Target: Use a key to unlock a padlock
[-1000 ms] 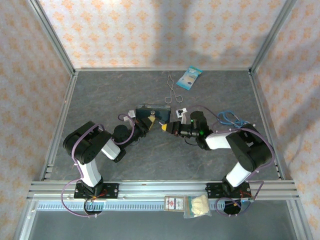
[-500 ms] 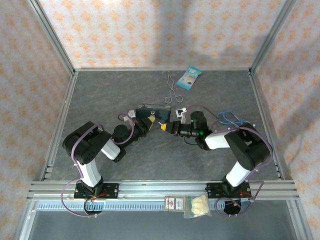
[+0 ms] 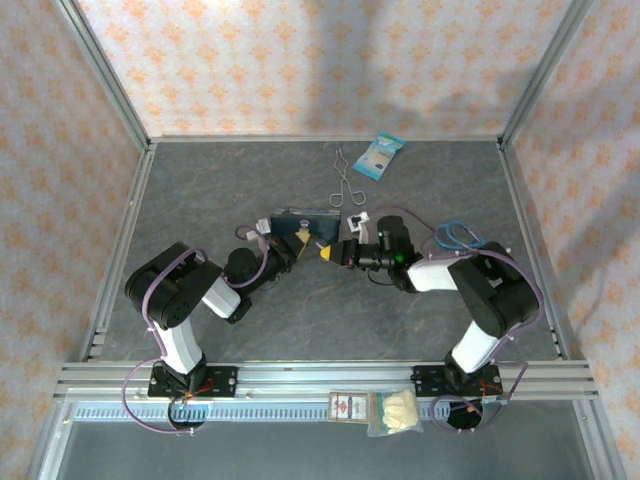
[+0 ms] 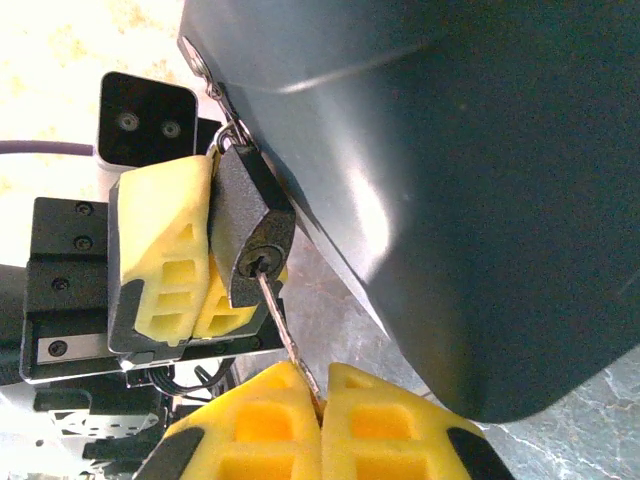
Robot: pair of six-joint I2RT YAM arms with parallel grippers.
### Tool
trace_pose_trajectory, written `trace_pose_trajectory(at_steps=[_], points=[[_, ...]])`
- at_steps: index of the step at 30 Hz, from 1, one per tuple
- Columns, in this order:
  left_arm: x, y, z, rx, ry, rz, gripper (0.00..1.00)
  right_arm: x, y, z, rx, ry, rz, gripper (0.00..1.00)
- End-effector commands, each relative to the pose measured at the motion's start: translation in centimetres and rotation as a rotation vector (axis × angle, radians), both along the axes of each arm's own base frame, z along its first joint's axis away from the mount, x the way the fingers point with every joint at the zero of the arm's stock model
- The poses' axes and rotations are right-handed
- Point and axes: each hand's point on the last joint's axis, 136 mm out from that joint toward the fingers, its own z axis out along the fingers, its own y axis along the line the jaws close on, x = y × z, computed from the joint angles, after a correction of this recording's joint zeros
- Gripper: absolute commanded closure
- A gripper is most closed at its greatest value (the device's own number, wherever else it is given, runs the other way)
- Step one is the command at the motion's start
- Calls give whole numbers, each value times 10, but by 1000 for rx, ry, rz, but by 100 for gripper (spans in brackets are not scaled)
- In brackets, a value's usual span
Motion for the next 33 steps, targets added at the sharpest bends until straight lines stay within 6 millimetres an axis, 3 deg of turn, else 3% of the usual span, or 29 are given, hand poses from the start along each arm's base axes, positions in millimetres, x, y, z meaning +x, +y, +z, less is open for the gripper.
trace_pose_trajectory(at_steps=[1, 13, 20, 24, 29, 33], points=[[-26, -22, 16, 36, -89, -163, 100, 7, 6, 18, 5, -72, 49, 100], [-40, -29, 2, 121, -110, -249, 100, 7, 9, 37, 77, -60, 60, 100], [-44, -33, 15, 21, -145, -279, 100, 7, 8, 48, 162, -23, 21, 100], [-48, -37, 21, -34, -160, -315, 100, 12, 10, 40, 145, -6, 16, 100], [-49, -37, 14, -1, -141, -322, 100, 28, 8, 25, 24, -62, -7, 100], [-51, -42, 17, 4, -152, -344, 100, 35, 14, 37, 60, -87, -9, 100]])
